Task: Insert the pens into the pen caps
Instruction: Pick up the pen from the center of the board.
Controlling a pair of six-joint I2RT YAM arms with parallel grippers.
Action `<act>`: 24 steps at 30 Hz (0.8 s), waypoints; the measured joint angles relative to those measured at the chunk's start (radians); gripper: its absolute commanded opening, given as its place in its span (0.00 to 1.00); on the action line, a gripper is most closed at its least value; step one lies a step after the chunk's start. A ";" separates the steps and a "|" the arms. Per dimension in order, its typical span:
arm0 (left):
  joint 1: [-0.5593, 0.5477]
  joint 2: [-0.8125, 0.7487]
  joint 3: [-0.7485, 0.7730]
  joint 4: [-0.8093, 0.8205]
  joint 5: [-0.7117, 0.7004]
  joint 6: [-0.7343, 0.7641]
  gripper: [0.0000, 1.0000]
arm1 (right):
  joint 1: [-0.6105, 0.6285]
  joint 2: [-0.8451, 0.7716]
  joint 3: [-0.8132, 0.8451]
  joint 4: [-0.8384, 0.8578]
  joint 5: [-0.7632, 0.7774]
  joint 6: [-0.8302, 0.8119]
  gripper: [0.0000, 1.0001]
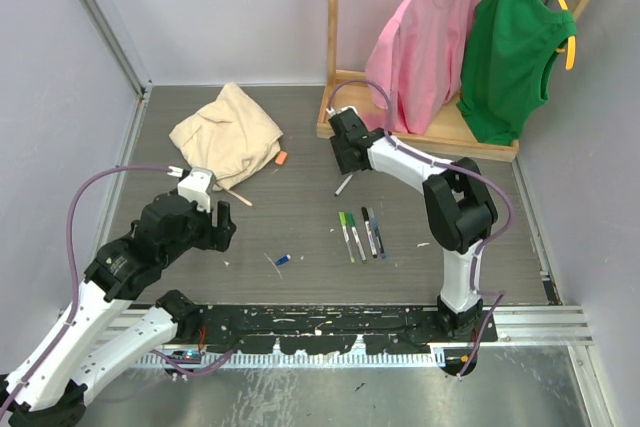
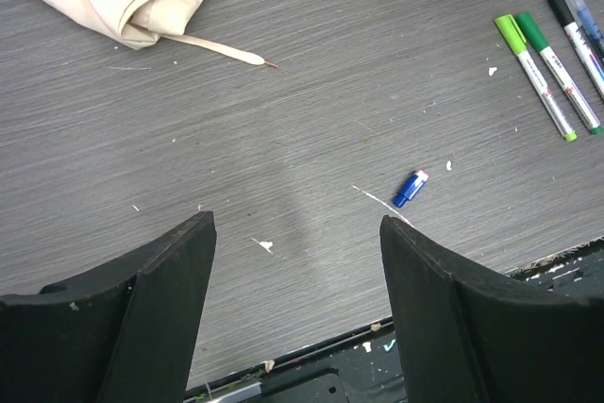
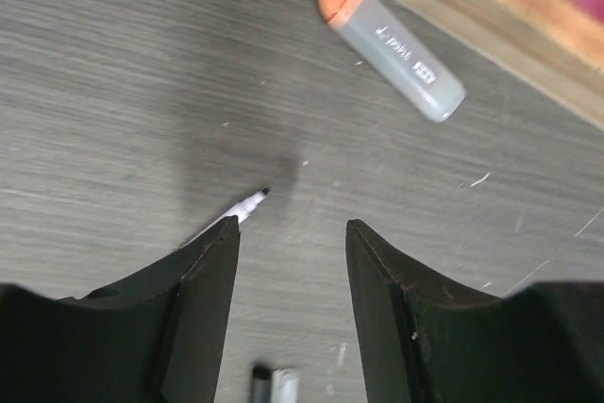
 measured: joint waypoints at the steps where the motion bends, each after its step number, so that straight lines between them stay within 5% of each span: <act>1: 0.000 -0.002 0.000 0.000 0.000 0.000 0.72 | -0.010 0.007 0.005 0.004 -0.006 -0.034 0.55; 24: 0.000 -0.007 -0.002 -0.003 0.007 0.002 0.72 | -0.252 0.190 0.221 -0.031 -0.349 -0.577 0.57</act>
